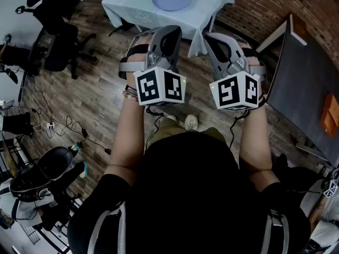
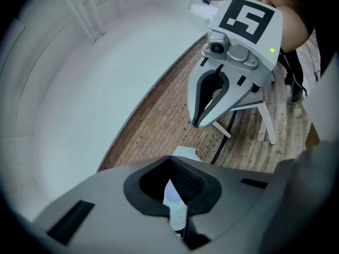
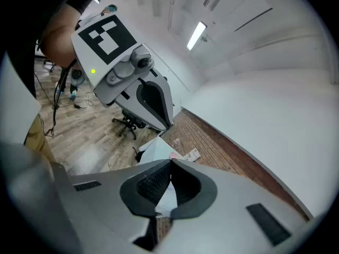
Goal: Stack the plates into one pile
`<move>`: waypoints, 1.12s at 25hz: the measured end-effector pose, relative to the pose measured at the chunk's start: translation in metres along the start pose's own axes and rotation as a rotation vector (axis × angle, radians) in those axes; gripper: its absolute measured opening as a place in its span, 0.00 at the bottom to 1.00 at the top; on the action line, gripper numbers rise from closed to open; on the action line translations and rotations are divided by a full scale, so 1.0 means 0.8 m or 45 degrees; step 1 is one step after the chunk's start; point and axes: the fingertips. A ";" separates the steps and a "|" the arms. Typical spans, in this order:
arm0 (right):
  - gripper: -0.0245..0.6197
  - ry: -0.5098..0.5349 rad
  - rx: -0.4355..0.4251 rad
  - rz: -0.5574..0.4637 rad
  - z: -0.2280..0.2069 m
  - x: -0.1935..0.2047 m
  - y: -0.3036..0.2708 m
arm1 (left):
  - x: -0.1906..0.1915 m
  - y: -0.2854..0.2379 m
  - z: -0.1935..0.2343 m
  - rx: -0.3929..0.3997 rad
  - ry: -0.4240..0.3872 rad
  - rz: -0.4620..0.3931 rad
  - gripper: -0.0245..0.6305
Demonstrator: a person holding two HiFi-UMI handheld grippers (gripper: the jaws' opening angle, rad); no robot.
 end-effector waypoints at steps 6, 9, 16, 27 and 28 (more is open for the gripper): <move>0.09 -0.002 -0.001 0.009 0.001 -0.008 -0.010 | 0.010 -0.001 0.009 0.000 0.011 -0.006 0.07; 0.09 -0.002 -0.011 0.011 0.002 -0.004 -0.013 | 0.016 -0.004 0.010 -0.004 0.011 0.006 0.07; 0.09 -0.023 0.015 -0.023 0.002 -0.011 -0.008 | 0.019 0.005 0.013 -0.008 0.005 0.006 0.07; 0.09 0.002 -0.012 -0.016 0.008 -0.006 -0.009 | 0.010 0.008 0.009 -0.007 0.000 -0.006 0.07; 0.09 0.005 -0.010 -0.015 0.008 -0.005 -0.009 | 0.010 0.007 0.009 -0.008 0.000 -0.006 0.07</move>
Point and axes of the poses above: the fingertips, and each gripper's own axes: y backward along the fingers, z to its left, x out of its underside, and after that the axes turned 13 degrees about -x, right-handed
